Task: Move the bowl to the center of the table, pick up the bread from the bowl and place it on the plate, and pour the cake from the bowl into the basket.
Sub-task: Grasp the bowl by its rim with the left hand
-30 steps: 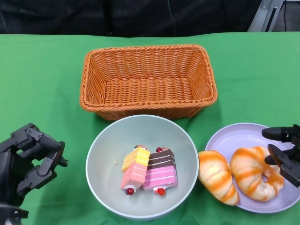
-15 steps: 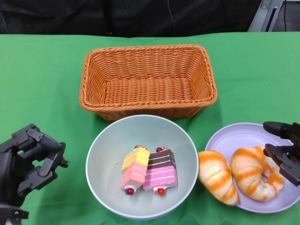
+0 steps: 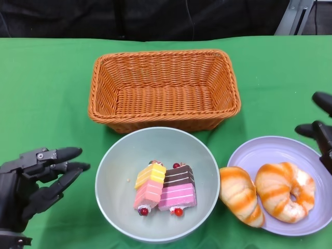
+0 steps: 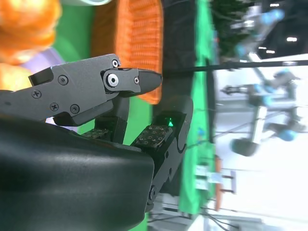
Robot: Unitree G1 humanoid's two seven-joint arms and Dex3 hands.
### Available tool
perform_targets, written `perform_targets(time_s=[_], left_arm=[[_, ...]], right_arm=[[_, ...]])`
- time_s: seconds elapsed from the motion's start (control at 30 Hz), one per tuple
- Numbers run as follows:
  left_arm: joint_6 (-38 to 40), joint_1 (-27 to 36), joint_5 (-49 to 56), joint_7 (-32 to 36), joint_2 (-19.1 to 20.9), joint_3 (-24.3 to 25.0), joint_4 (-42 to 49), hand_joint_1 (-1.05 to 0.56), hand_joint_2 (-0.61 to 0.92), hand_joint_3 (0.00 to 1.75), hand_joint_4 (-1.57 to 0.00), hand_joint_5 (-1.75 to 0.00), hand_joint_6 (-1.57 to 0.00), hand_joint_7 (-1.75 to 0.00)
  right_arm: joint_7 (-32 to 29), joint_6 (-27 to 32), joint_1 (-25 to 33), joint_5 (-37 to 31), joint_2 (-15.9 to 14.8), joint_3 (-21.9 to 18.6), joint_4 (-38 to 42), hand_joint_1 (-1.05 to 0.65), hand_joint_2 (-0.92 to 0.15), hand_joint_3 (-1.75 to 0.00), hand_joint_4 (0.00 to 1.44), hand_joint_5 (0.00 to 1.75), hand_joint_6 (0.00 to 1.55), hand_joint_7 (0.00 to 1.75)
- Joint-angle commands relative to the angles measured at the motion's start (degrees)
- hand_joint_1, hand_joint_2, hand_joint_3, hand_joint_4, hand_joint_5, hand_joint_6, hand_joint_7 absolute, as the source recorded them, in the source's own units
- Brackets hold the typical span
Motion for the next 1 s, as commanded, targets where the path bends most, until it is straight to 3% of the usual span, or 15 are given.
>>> perform_targets(time_s=[0.03,0.1,0.2,0.3,0.47,0.67,0.7,0.73,0.8,1.0], left_arm=[[0.9,0.2,-1.3,-0.7,0.8,0.2,-0.4,-0.32,0.91,0.02,-1.03,-0.06,-0.96,0.00],[1.3,0.2,-1.6,-0.7,0.7,0.2,-0.5,-0.31,0.91,0.01,-1.05,-0.06,-0.98,-0.01],[-0.1,-0.1,-1.0,-0.3,1.0,0.3,0.4,-0.32,0.92,0.04,-1.10,-0.08,-1.07,-0.05],[-1.0,-0.3,-1.0,-0.4,1.0,0.4,1.1,-0.32,0.92,0.05,-1.12,-0.08,-1.10,-0.06],[-0.8,-0.3,-2.6,-1.4,0.6,0.6,1.3,-0.32,0.92,0.08,-1.20,-0.12,-1.18,-0.08],[-0.5,-0.1,-3.1,-3.1,0.8,0.3,1.5,-0.28,0.92,0.13,-1.24,-0.16,-1.22,-0.09],[-0.7,0.0,-2.8,-3.1,0.8,0.2,1.5,-0.29,0.92,0.12,-1.19,-0.27,-1.23,-0.09],[-0.8,0.1,-2.4,-2.9,0.8,0.3,1.6,-0.28,0.92,0.13,-1.05,-0.55,-1.24,-0.08],[-1.0,0.1,-2.1,-2.9,1.0,0.3,1.7,-0.28,0.92,0.14,-0.94,-0.77,-1.25,-0.08],[-1.0,0.6,-1.0,-2.2,1.4,0.4,1.7,-0.31,0.92,0.13,-0.89,-0.91,-1.26,-0.09]], right_arm=[[1.4,-7.3,0.8,-0.8,0.9,0.3,1.6,-0.15,-0.62,-1.01,0.58,1.42,0.65,0.91],[2.8,-12.5,1.2,-2.1,1.1,0.5,4.3,-0.18,-0.56,-1.09,0.70,1.42,0.72,1.00],[5.8,-17.8,1.5,-2.1,0.4,1.0,7.7,-0.15,-0.56,-1.13,0.76,1.52,0.76,1.17],[7.7,-19.8,1.6,-2.0,-0.1,1.3,9.8,-0.12,-0.57,-1.14,0.75,1.59,0.75,1.24],[10.4,-22.1,1.4,-1.8,-0.6,2.2,13.0,-0.09,-0.52,-1.25,0.80,1.74,0.65,1.58],[11.4,-23.6,1.2,-1.5,0.0,2.5,14.8,-0.10,-0.50,-1.29,0.83,1.75,0.62,1.68],[11.5,-23.9,1.2,-1.5,0.0,2.6,15.2,-0.11,-0.49,-1.29,0.83,1.75,0.61,1.69],[11.5,-24.2,1.1,-1.8,-0.1,2.6,15.7,-0.11,-0.48,-1.30,0.82,1.75,0.60,1.69],[11.7,-24.7,0.9,-2.0,-0.3,2.6,16.8,-0.12,-0.48,-1.30,0.82,1.75,0.59,1.70],[10.8,-27.3,-0.2,-3.4,-0.3,2.1,21.5,-0.09,-0.49,-1.30,0.80,1.75,0.59,1.70]])
